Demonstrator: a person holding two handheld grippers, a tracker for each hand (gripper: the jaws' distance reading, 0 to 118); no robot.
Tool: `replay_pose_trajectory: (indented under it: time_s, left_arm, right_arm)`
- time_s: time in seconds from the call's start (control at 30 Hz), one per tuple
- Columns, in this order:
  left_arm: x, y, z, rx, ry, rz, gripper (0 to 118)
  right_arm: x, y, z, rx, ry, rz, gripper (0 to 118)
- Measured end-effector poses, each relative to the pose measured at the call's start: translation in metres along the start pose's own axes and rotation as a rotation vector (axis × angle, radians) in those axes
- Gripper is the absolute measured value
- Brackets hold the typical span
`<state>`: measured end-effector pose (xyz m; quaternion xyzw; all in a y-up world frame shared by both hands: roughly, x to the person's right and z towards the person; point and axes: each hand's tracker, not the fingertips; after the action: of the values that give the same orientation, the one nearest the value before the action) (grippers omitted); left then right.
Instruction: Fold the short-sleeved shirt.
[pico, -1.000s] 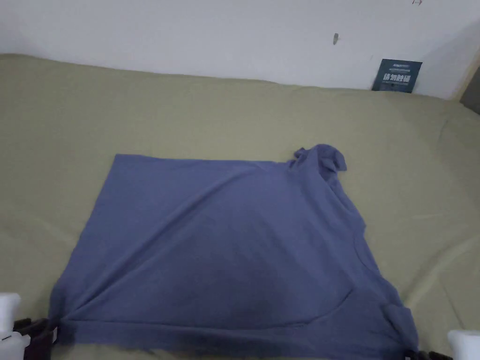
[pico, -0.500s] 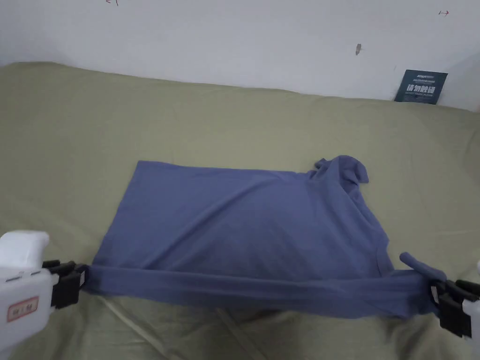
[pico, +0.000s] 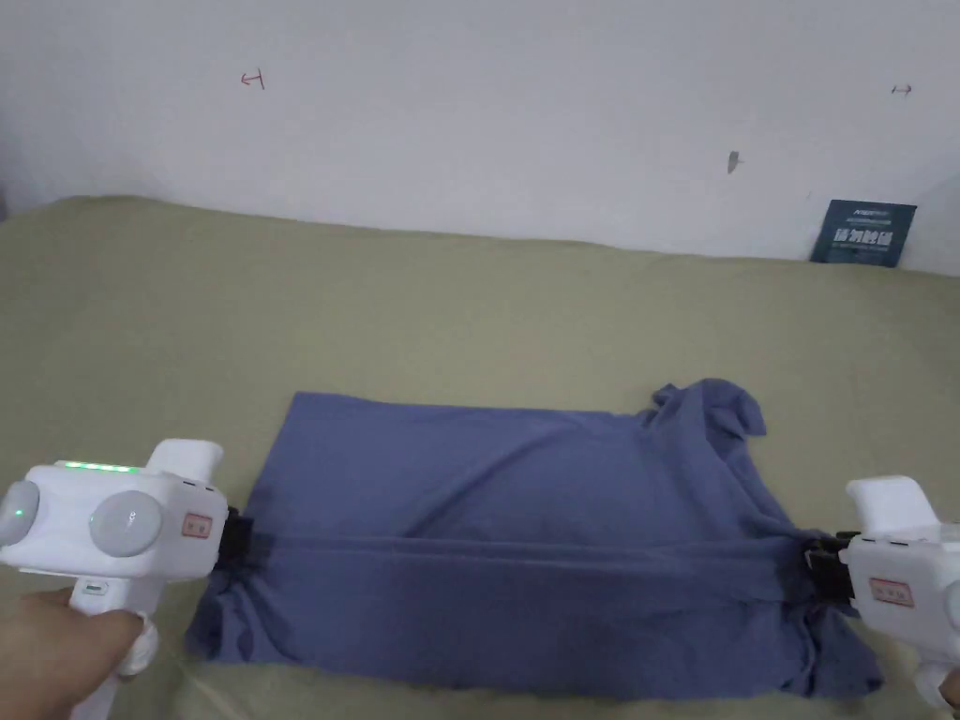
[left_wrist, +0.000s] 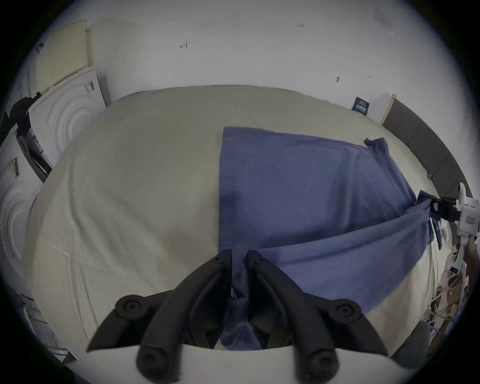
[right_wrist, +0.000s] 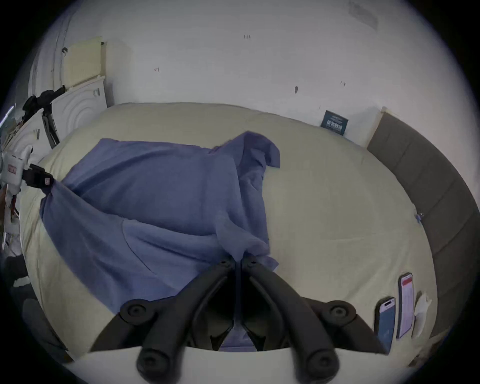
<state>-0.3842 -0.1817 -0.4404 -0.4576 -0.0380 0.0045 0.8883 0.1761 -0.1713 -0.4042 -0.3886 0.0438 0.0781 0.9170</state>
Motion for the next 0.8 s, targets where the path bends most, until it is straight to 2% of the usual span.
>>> replay_pose_trajectory:
  time_s: [0.07,0.2,0.23,0.27,0.3,0.33,0.37,0.4,0.47,0.57,0.63,0.67,0.7,0.73,0.77,0.8]
  left_arm:
    - [-0.003,-0.001,-0.010,-0.024,-0.003,0.019,14]
    - [-0.012,-0.009,-0.017,-0.032,0.005,0.054,16]
    - [-0.014,-0.011,-0.016,-0.018,0.003,0.085,20]
    - [-0.015,-0.013,-0.014,-0.015,0.008,0.086,29]
    - [-0.015,-0.014,-0.010,0.004,0.021,0.081,54]
    - [-0.015,-0.016,-0.002,0.036,0.037,0.071,78]
    - [-0.016,-0.018,0.011,0.093,0.015,0.052,91]
    - [-0.017,-0.021,0.026,0.151,-0.012,0.053,94]
    - [-0.009,-0.032,0.069,0.294,-0.055,0.073,94]
    - [0.009,-0.055,0.127,0.514,-0.032,0.076,93]
    - [0.021,-0.078,0.157,0.651,-0.014,0.071,92]
    - [0.029,-0.091,0.170,0.702,-0.003,0.063,92]
    - [0.036,-0.101,0.180,0.726,0.011,0.056,92]
    - [0.034,-0.112,0.174,0.673,0.031,0.051,91]
    - [0.037,-0.123,0.176,0.651,0.036,0.045,90]
    - [0.040,-0.133,0.177,0.645,0.030,0.044,81]
  right_arm:
    - [0.005,-0.003,-0.011,-0.013,-0.003,-0.043,3]
    - [0.006,-0.015,-0.018,0.017,-0.033,-0.033,6]
    - [0.007,-0.017,-0.017,0.027,-0.019,-0.051,18]
    - [0.008,-0.019,-0.014,0.043,-0.017,-0.088,43]
    - [0.009,-0.021,-0.008,0.065,-0.022,-0.134,80]
    - [0.011,-0.021,-0.001,0.076,0.010,-0.165,92]
    - [0.012,-0.024,0.011,0.120,0.035,-0.198,92]
    - [0.011,-0.026,0.028,0.201,0.046,-0.211,91]
    - [0.005,-0.031,0.061,0.328,0.048,-0.229,92]
    - [-0.011,-0.041,0.112,0.470,0.030,-0.227,92]
    - [-0.027,-0.052,0.139,0.545,0.026,-0.221,86]
    - [-0.035,-0.059,0.151,0.549,0.024,-0.210,73]
    - [-0.041,-0.066,0.159,0.563,0.027,-0.198,73]
    - [-0.049,-0.074,0.166,0.573,0.024,-0.179,67]
    - [-0.057,-0.081,0.169,0.572,0.013,-0.152,52]
    - [-0.065,-0.088,0.171,0.563,-0.018,-0.116,10]
